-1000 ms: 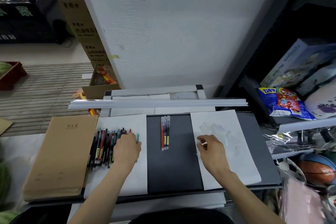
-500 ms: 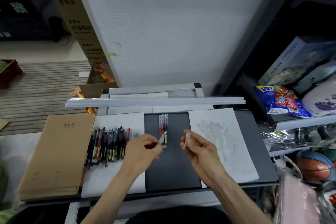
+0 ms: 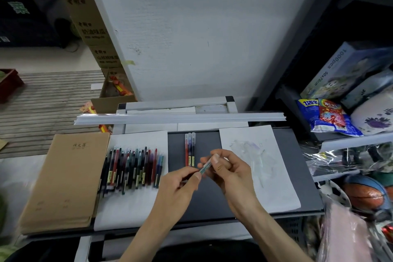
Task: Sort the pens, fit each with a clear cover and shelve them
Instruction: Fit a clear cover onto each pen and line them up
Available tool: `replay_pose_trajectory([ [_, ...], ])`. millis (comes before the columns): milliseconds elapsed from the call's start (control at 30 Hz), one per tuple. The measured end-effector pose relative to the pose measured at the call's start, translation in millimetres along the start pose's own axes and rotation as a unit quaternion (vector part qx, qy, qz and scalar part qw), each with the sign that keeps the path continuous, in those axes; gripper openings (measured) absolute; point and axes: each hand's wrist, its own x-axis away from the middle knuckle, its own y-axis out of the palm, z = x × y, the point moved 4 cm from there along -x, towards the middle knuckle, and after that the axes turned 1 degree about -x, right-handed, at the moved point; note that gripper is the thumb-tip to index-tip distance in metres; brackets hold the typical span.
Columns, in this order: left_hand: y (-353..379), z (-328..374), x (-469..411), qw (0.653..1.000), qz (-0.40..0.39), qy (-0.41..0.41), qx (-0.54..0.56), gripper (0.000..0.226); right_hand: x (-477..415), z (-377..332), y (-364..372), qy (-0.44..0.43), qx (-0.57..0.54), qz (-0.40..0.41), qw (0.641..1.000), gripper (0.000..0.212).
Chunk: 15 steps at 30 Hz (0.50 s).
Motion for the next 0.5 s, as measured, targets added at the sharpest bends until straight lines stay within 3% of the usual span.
replay_pose_trajectory([
  [100, 0.5, -4.6, -1.5, 1.0, -0.01, -0.008, 0.004, 0.031, 0.1, 6.0, -0.9, -0.017, 0.03, 0.002, 0.999, 0.013],
  [267, 9.9, -16.5, -2.7, 0.979, -0.024, -0.109, 0.172, 0.03, -3.4, 10.2, -0.4, -0.013, 0.03, -0.006, 0.999, 0.013],
  [367, 16.3, -20.8, -4.4, 0.969, -0.037, -0.131, 0.207, 0.029, -10.4, 6.8, -2.0, -0.003, 0.053, -0.016, 0.998, 0.013],
  [433, 17.8, -23.5, -10.8, 0.975, -0.049, -0.119, 0.183, 0.028, -17.7, 6.5, -9.0, 0.008, 0.093, -0.019, 0.995, 0.015],
  [500, 15.4, -29.6, -21.8, 0.994, -0.045, -0.08, 0.055, 0.026, -25.8, 10.8, -20.7, 0.014, 0.164, -0.005, 0.986, 0.016],
])
